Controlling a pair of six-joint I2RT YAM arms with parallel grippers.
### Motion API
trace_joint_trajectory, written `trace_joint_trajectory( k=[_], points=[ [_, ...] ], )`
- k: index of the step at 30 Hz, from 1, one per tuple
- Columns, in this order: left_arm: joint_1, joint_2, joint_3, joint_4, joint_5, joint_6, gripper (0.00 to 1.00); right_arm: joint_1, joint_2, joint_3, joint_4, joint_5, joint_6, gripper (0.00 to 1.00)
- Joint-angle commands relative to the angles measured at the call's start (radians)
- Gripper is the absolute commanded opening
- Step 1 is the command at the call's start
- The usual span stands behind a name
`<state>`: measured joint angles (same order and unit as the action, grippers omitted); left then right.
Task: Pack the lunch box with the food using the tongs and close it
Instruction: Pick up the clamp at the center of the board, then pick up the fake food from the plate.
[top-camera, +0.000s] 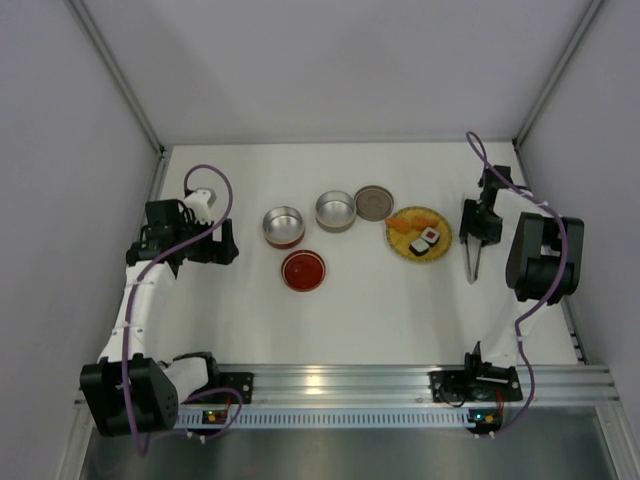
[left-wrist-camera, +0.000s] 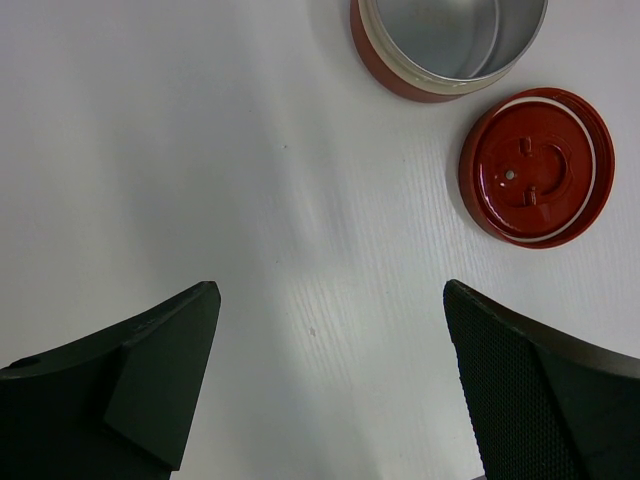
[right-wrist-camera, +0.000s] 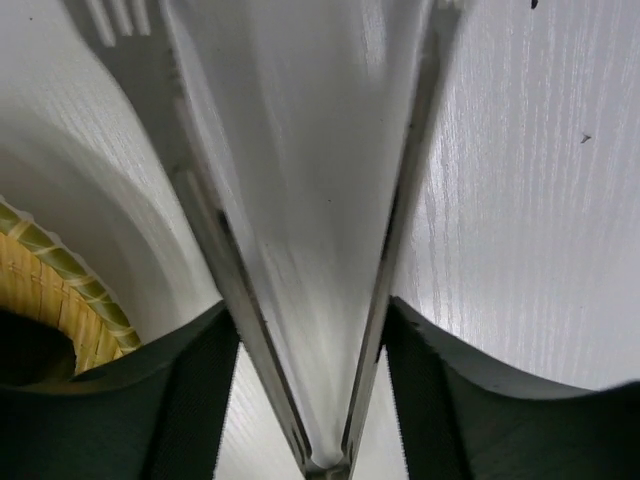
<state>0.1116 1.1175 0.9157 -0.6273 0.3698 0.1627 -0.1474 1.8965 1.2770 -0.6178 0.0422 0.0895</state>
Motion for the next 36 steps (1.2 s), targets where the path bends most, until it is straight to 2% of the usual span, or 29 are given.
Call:
trace_joint_trajectory(
  k=[1,4,7,8,21,31,36],
  points=[
    [0.007,0.002,-0.011,0.044,0.012,0.006,0.98,-0.001,-0.003,0.004,-0.014,0.005,-0.028,0.53],
    [0.005,-0.001,-0.011,0.043,0.012,0.006,0.98,-0.020,-0.048,0.001,-0.037,-0.014,-0.057,0.45],
    [0.005,-0.004,-0.009,0.044,0.014,0.006,0.98,-0.046,-0.102,0.007,-0.060,-0.066,-0.080,0.42],
    [0.005,-0.005,-0.008,0.043,0.017,0.005,0.98,-0.055,-0.115,0.012,-0.075,-0.079,-0.133,0.40],
    [0.003,-0.024,-0.011,0.052,0.027,0.009,0.98,-0.112,-0.254,0.154,-0.289,-0.309,-0.372,0.27],
    [0.005,-0.036,0.005,0.040,0.057,0.026,0.98,-0.115,-0.343,0.292,-0.490,-0.522,-0.572,0.26],
    [0.005,-0.071,0.012,0.021,0.155,0.064,0.98,-0.112,-0.376,0.326,-0.560,-0.600,-0.626,0.27]
  ],
)
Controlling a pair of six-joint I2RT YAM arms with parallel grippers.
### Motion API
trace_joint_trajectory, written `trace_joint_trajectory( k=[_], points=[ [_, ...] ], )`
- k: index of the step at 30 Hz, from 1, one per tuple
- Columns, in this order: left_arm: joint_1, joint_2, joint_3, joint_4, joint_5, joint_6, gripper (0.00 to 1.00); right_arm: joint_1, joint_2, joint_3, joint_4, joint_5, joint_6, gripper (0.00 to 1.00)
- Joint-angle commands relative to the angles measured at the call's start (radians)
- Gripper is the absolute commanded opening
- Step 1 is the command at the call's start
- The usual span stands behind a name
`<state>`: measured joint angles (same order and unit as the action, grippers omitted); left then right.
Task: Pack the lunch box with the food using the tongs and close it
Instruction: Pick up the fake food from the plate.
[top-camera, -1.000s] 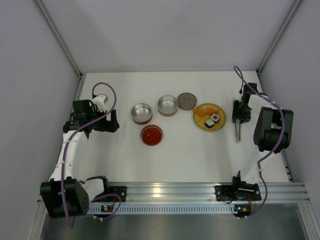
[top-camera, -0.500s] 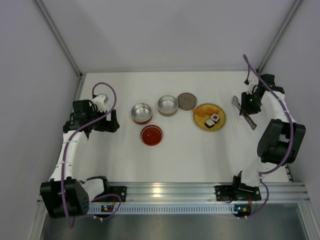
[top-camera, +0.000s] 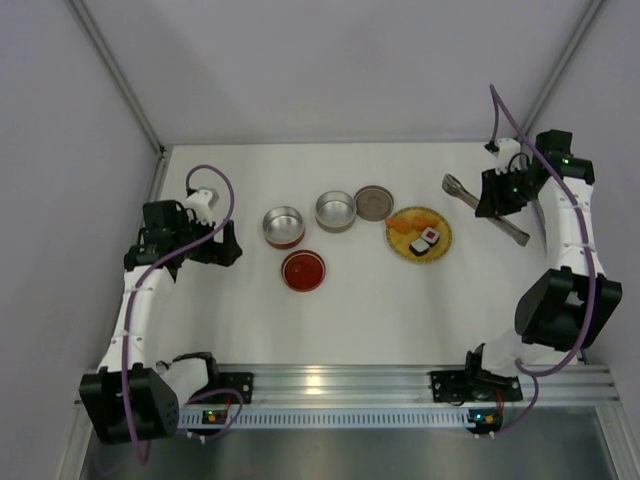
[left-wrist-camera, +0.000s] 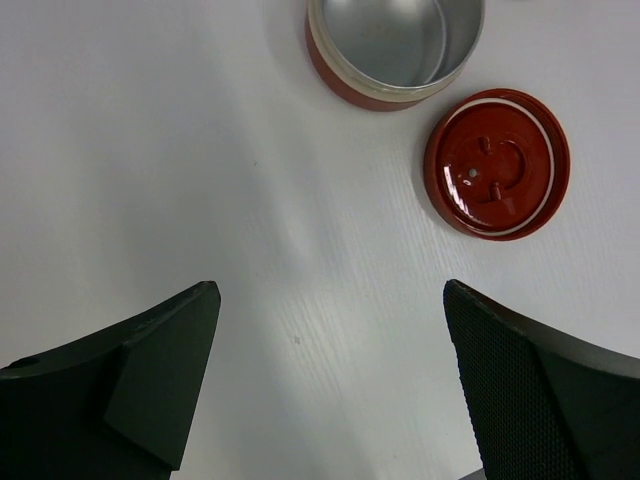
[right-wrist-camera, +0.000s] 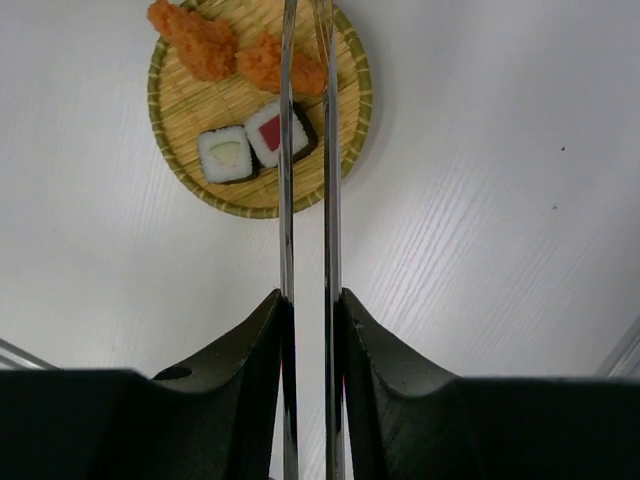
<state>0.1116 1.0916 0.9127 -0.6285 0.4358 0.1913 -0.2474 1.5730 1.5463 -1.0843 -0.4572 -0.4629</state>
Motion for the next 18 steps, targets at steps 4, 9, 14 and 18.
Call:
trace_joint_trajectory(
  k=[4,9,14,18],
  points=[
    [0.005,-0.047,0.038,-0.010,0.148,0.053,0.98,-0.003,-0.065,0.078,-0.129,-0.149,-0.126,0.30],
    [0.005,-0.041,0.072,-0.059,0.231,0.085,0.98,0.022,-0.053,0.110,-0.164,-0.169,-0.178,0.32],
    [0.005,-0.035,0.101,-0.095,0.261,0.102,0.98,0.049,-0.041,0.144,-0.204,-0.173,-0.252,0.37],
    [0.005,-0.026,0.117,-0.102,0.264,0.102,0.98,0.135,-0.041,0.133,-0.197,-0.138,-0.272,0.38]
  ],
)
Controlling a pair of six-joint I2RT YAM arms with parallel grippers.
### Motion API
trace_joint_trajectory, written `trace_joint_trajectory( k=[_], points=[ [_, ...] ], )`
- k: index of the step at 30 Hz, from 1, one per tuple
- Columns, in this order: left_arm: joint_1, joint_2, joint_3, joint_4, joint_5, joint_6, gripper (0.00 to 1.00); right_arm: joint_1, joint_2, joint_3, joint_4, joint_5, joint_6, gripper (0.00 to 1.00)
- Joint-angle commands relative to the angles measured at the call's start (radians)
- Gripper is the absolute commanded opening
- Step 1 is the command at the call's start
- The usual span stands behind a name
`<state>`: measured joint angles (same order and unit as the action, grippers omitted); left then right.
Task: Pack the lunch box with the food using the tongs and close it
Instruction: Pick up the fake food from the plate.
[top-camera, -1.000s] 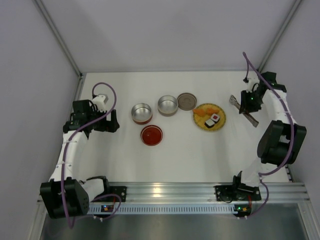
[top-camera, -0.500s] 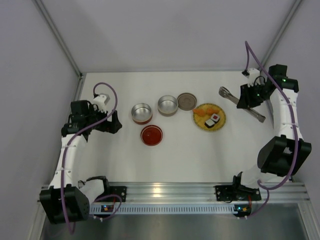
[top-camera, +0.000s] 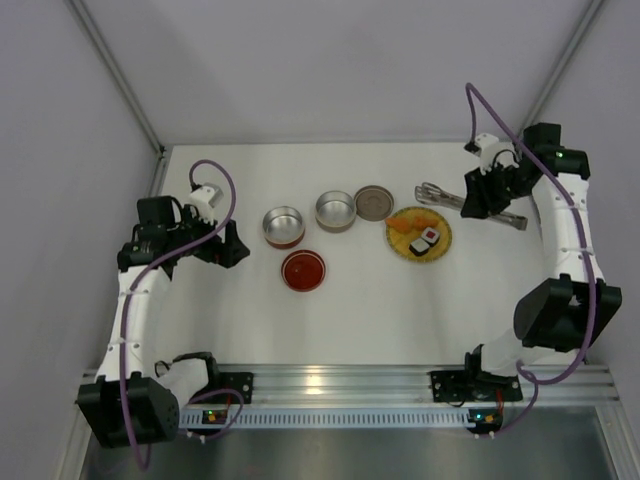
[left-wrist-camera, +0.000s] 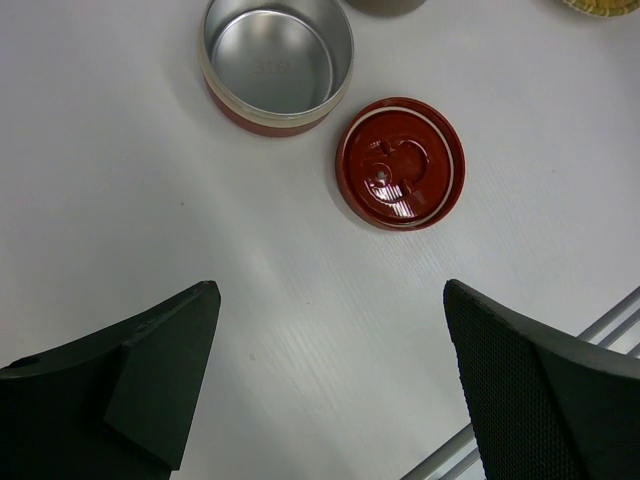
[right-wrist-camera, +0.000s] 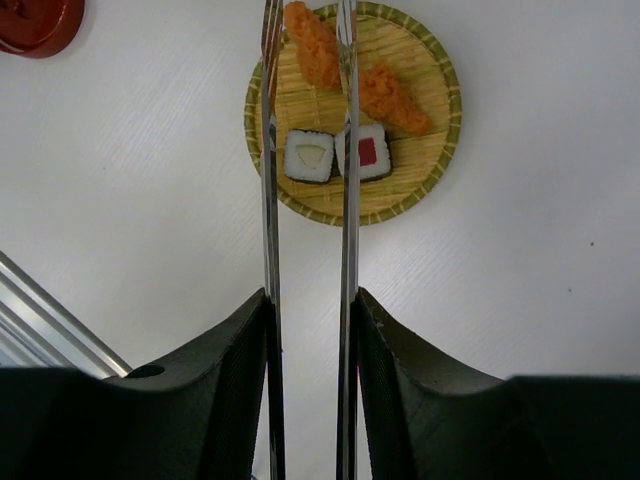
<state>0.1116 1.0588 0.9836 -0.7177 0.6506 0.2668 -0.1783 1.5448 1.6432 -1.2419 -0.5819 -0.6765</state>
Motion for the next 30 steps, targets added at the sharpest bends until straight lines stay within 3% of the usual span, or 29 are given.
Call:
trace_joint_trajectory(
  k=[1,9,21,30],
  points=[
    [0.005,0.010,0.047,-0.012,0.049,0.026,0.98,0.086,-0.014,0.021,-0.031,0.000,-0.057,0.38],
    [0.005,0.020,0.047,-0.015,0.070,0.023,0.98,0.299,-0.017,-0.057,0.094,0.180,-0.017,0.39],
    [0.005,0.030,0.050,-0.009,0.095,0.028,0.98,0.332,0.043,-0.043,0.150,0.266,-0.031,0.40],
    [0.005,0.056,0.069,-0.002,0.104,0.026,0.98,0.332,0.092,-0.043,0.179,0.313,-0.055,0.46]
  ],
)
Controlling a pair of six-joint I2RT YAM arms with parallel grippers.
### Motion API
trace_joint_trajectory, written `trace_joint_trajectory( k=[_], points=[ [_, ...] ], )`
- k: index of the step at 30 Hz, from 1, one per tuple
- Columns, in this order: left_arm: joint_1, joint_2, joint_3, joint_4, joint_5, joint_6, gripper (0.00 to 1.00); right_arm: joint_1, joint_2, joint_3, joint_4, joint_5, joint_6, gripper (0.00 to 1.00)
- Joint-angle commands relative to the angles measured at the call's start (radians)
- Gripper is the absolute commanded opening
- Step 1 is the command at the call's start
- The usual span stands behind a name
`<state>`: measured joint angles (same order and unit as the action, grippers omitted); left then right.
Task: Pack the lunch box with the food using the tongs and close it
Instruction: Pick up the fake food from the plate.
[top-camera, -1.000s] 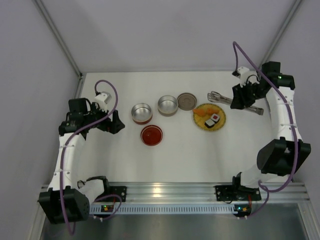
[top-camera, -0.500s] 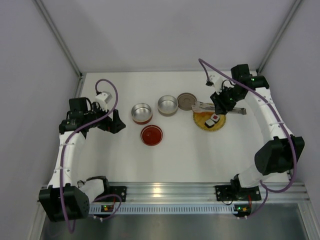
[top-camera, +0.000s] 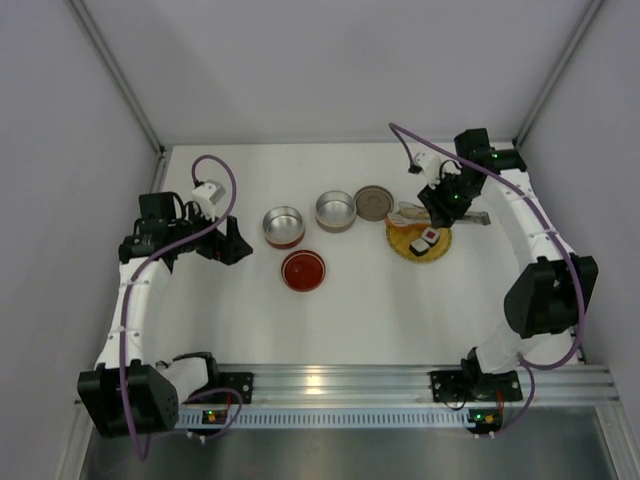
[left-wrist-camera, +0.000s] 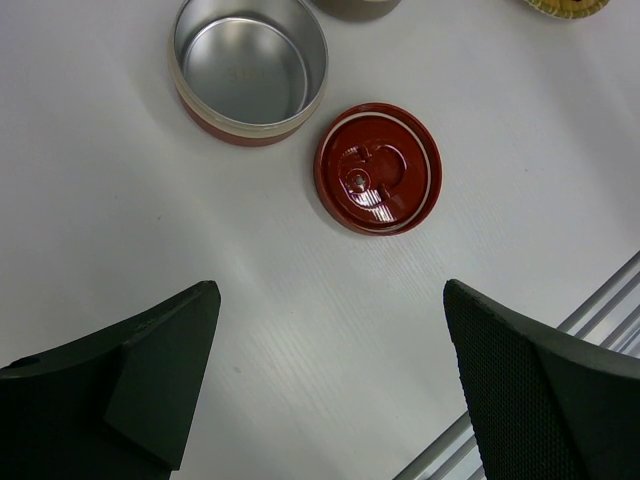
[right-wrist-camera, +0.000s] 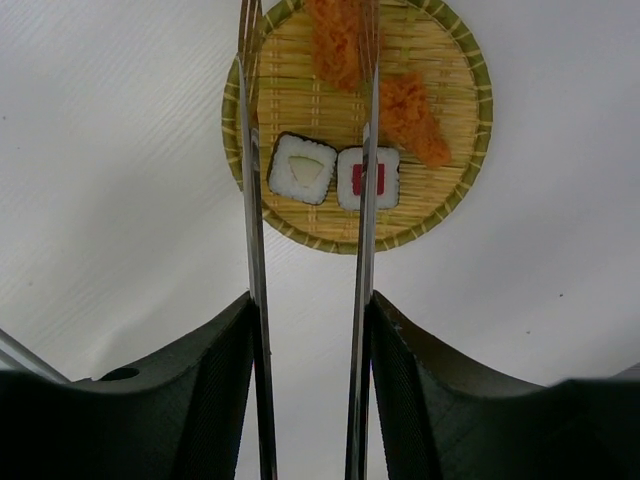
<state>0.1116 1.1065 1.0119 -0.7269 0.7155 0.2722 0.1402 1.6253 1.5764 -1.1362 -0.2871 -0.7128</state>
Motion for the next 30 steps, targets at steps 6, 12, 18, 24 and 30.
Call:
trace_joint_trajectory(
  k=[6,12,18,24,30],
  points=[
    [0.005,0.016,0.039,0.006,0.033,0.025,0.98,0.013,0.047,0.024,0.087,0.020,-0.023,0.47],
    [0.005,0.032,0.040,0.006,0.022,0.030,0.98,0.013,0.071,0.014,0.118,0.029,-0.024,0.48],
    [0.005,0.044,0.036,0.015,0.022,0.025,0.98,0.015,0.096,-0.006,0.124,0.039,-0.034,0.48],
    [0.005,0.049,0.033,0.018,0.024,0.024,0.98,0.015,0.093,-0.045,0.136,0.048,-0.048,0.49],
    [0.005,0.047,0.025,0.018,0.025,0.021,0.98,0.013,0.090,-0.072,0.150,0.058,-0.050,0.49]
  ],
)
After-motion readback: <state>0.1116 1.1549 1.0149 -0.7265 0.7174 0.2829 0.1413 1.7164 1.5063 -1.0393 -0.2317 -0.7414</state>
